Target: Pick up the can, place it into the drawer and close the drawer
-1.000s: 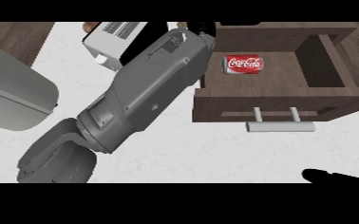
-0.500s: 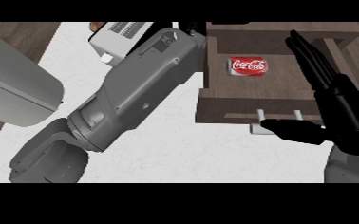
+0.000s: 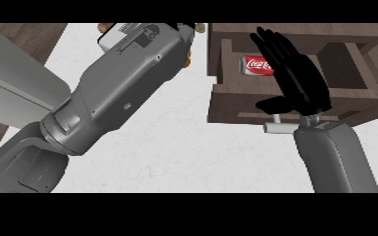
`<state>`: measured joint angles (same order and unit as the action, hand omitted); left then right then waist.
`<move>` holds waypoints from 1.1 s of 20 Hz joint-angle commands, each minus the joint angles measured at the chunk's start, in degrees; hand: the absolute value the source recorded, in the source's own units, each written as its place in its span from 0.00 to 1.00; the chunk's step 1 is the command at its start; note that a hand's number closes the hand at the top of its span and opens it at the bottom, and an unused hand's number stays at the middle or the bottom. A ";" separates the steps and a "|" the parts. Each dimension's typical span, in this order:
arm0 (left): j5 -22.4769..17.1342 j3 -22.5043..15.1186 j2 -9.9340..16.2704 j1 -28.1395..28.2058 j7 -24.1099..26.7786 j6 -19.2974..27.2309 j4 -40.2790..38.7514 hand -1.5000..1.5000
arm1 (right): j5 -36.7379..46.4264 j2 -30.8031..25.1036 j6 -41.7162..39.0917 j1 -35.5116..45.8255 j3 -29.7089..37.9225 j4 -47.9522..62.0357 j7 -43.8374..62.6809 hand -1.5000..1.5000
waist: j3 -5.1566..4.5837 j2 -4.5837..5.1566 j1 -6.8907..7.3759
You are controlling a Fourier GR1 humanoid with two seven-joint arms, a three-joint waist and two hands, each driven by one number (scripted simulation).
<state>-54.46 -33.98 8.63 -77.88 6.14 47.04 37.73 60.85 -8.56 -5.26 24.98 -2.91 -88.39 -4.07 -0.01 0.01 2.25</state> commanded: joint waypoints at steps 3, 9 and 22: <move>1.63 0.62 5.71 3.98 -3.31 -0.82 4.89 0.00 | 4.66 0.83 9.97 6.83 1.68 17.63 -2.25 0.00 | 0.04 0.13 -0.06; 3.31 0.76 9.30 5.98 -6.37 -1.65 9.44 0.00 | 8.81 0.96 18.62 13.70 3.45 34.82 -3.07 0.00 | 0.06 0.41 0.17; 5.38 2.35 14.88 12.14 -9.32 -1.95 18.85 0.00 | 12.94 0.40 36.12 24.19 8.74 57.17 -3.48 0.00 | 0.08 0.81 0.97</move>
<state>-49.26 -32.82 20.93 -67.81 -2.67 47.08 54.76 73.66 -8.69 26.49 47.76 4.06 -38.30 -7.90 -0.89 -0.28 3.34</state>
